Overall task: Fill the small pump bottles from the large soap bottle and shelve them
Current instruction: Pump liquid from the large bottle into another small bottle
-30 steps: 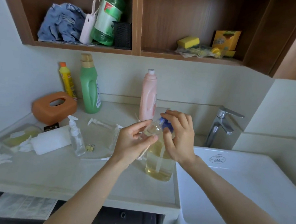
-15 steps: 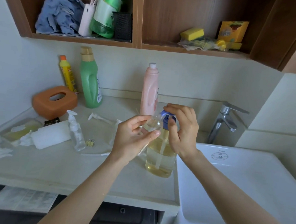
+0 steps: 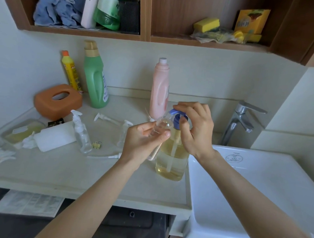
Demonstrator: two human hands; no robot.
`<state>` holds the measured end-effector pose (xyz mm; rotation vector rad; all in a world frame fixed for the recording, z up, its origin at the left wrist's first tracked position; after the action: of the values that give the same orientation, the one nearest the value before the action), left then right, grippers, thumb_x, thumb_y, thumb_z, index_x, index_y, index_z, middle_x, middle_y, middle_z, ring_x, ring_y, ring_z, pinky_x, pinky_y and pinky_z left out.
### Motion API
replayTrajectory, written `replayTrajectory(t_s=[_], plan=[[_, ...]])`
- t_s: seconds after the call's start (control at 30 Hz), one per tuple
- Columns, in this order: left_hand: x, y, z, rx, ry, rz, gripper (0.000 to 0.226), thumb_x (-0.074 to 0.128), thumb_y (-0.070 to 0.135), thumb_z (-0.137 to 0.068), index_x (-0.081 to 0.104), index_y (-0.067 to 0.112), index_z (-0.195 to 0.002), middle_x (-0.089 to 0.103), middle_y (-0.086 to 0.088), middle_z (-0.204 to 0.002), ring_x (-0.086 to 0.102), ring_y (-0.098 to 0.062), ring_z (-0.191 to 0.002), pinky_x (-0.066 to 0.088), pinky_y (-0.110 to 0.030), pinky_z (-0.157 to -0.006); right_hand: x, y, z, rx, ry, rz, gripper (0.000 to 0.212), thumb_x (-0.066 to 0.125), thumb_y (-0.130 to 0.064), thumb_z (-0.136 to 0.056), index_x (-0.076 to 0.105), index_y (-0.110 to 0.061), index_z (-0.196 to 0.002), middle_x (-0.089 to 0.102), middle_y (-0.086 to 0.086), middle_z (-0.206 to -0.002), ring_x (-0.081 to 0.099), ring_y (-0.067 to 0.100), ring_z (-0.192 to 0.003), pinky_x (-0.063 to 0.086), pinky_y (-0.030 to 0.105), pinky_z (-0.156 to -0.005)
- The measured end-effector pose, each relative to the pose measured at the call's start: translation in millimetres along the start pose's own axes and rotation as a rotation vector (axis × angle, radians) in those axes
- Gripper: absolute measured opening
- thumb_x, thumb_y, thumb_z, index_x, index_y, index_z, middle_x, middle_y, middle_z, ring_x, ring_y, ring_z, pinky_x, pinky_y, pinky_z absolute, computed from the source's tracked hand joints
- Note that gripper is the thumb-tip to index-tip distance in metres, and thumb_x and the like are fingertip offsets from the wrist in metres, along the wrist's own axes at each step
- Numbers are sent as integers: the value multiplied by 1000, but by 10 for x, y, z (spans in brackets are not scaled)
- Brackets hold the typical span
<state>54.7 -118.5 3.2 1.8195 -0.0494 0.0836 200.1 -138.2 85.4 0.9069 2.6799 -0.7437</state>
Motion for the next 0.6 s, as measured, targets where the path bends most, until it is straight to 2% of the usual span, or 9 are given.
replayTrajectory(t_s=[0.13, 0.23, 0.3, 0.4, 0.5, 0.6], plan=[[30, 85, -17, 10, -15, 12, 18, 75, 6, -79, 74, 18, -93, 75, 4, -84, 68, -8, -79, 51, -18, -68, -42, 1, -99, 4, -42, -11, 36, 39, -16, -83, 73, -8, -95, 68, 1, -99, 57, 24, -88, 35, 12, -84], [46, 96, -18, 13, -10, 13, 18, 75, 7, -80, 72, 19, -94, 72, 5, -81, 64, -15, -70, 51, -26, -63, -41, 8, -81, -14, -40, -30, 36, 40, -16, -84, 72, -4, -97, 68, 6, -105, 59, 25, -98, 39, 17, -90], [54, 107, -14, 19, -3, 11, 22, 79, 9, -77, 70, 20, -95, 71, 5, -83, 63, -22, -71, 51, -33, -64, -20, 31, -53, -19, -36, -70, 34, 41, -15, -86, 70, -2, -99, 67, 8, -109, 59, 23, -106, 40, 19, -95], [47, 130, -21, 52, 16, -3, 27, 81, 17, -69, 69, 21, -93, 71, 5, -81, 65, -19, -76, 54, -29, -67, 27, 57, 3, -35, -10, -144, 34, 41, -12, -85, 66, 3, -102, 65, 11, -112, 55, 21, -113, 38, 22, -99], [32, 105, -31, 61, 25, -17, 27, 82, 5, -72, 69, 21, -89, 71, 7, -77, 64, -8, -73, 52, -20, -65, 80, 68, 57, -58, 37, -153, 34, 41, -8, -78, 67, 5, -98, 66, 14, -107, 56, 24, -109, 41, 25, -96], [23, -5, -42, 4, 33, -51, 26, 82, 11, -67, 69, 24, -87, 72, 6, -79, 65, -12, -73, 53, -24, -64, 90, 141, 72, -30, 74, -104, 32, 42, -10, -76, 70, 1, -89, 69, 10, -98, 61, 25, -99, 48, 40, -85]])
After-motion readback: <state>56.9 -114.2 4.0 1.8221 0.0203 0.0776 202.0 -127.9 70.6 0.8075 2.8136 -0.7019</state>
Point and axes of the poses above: each hand's wrist, its own z-axis away from the middle knuckle, its own x-axis out of the palm, y = z × x, the point moved 10 cm from there along -z, towards the middle knuckle
